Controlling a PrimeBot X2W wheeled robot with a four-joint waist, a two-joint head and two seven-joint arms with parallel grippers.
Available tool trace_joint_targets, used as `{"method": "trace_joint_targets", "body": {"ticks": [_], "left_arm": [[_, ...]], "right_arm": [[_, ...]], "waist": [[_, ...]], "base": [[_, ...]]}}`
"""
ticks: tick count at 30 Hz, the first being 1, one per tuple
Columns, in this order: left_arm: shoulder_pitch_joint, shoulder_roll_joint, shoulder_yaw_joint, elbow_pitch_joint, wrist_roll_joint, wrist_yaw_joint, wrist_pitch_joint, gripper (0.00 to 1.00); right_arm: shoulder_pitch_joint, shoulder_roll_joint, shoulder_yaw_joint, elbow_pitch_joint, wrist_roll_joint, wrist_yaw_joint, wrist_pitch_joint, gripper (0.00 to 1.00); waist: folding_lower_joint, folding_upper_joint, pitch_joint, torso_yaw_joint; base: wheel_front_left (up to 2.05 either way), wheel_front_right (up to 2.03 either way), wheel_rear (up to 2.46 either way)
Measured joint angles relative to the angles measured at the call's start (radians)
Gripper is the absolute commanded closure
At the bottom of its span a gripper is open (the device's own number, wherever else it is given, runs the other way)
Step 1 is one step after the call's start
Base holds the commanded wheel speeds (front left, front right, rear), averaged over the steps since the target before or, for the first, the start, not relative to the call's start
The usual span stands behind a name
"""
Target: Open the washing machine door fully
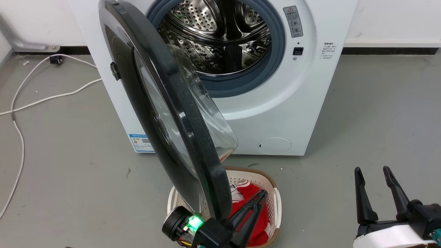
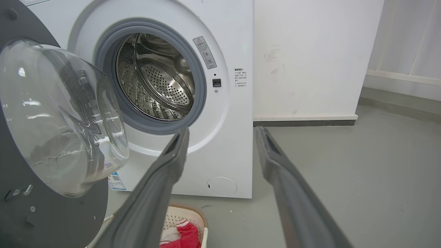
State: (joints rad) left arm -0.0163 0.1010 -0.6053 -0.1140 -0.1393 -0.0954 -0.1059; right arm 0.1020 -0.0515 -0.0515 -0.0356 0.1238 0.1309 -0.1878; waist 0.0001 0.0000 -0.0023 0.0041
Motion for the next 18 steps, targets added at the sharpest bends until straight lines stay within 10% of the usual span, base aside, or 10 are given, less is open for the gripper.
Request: {"method": "trace_joint_targets", "body": {"ticks": [18], "left_arm": [[-0.098, -0.033, 0.061, 0.203, -0.042, 0.076, -0.075, 1.00]], "right_arm": [[-0.001, 0.000, 0.020, 0.012, 0.018, 0.000, 0.008, 0.00]], "waist": [[0.0000, 0.0000, 0.015, -0.020]], "base": [[0.00, 0.00, 0.00]]}}
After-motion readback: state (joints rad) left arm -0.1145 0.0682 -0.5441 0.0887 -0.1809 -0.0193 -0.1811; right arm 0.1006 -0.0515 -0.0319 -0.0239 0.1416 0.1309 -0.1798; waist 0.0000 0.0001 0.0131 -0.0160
